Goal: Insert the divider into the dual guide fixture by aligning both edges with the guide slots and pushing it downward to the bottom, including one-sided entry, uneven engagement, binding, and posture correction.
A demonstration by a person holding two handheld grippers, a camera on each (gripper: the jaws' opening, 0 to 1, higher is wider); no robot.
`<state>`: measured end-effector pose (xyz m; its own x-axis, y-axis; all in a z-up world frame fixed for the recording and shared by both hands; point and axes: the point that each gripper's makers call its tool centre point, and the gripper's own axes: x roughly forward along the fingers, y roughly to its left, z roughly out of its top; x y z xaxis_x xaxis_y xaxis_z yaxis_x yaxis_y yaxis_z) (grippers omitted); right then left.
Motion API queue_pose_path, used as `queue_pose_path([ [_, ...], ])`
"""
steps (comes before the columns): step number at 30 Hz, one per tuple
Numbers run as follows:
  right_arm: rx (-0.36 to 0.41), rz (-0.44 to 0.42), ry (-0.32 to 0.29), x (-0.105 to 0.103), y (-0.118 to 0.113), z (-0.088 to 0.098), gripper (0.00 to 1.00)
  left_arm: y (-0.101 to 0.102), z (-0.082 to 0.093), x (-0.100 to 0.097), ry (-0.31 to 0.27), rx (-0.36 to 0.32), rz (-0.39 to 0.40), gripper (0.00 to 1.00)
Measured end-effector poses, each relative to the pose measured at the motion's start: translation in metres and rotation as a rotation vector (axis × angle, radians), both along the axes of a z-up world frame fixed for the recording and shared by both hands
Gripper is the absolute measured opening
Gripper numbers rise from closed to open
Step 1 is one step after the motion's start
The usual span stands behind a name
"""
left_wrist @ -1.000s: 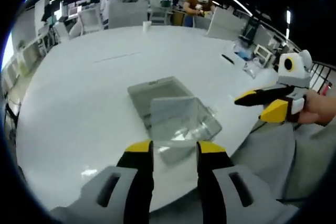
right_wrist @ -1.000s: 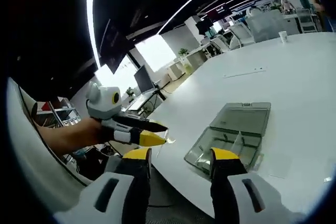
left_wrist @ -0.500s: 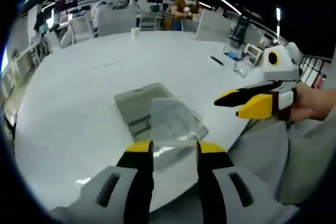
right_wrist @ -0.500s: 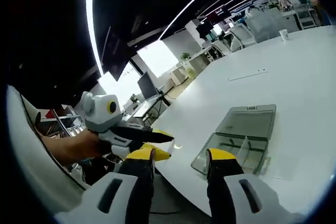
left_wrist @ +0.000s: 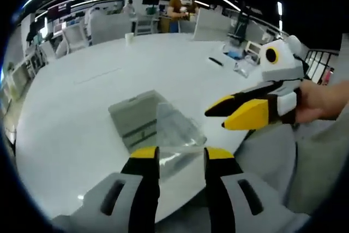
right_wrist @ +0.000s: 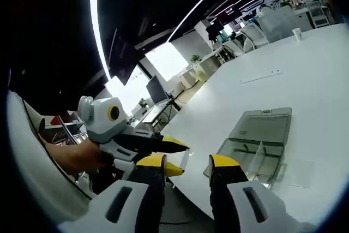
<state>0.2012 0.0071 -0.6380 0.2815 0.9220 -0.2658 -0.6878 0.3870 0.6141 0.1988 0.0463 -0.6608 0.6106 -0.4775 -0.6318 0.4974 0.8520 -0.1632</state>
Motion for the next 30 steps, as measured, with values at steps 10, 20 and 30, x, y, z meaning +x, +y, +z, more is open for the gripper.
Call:
queue_pose_path([
  [10, 0.023, -0.004, 0.015, -0.001, 0.001, 0.002, 0.22, -0.007, 0.001, 0.0, -0.008, 0.004, -0.019, 0.29],
  [20, 0.035, -0.016, 0.01, 0.005, -0.009, 0.0, 0.23, -0.009, 0.0, 0.0, -0.001, -0.009, -0.033, 0.29],
  [30, 0.049, 0.057, -0.011, 0.006, -0.013, -0.002, 0.31, -0.015, 0.005, 0.001, 0.026, -0.139, -0.06, 0.29],
])
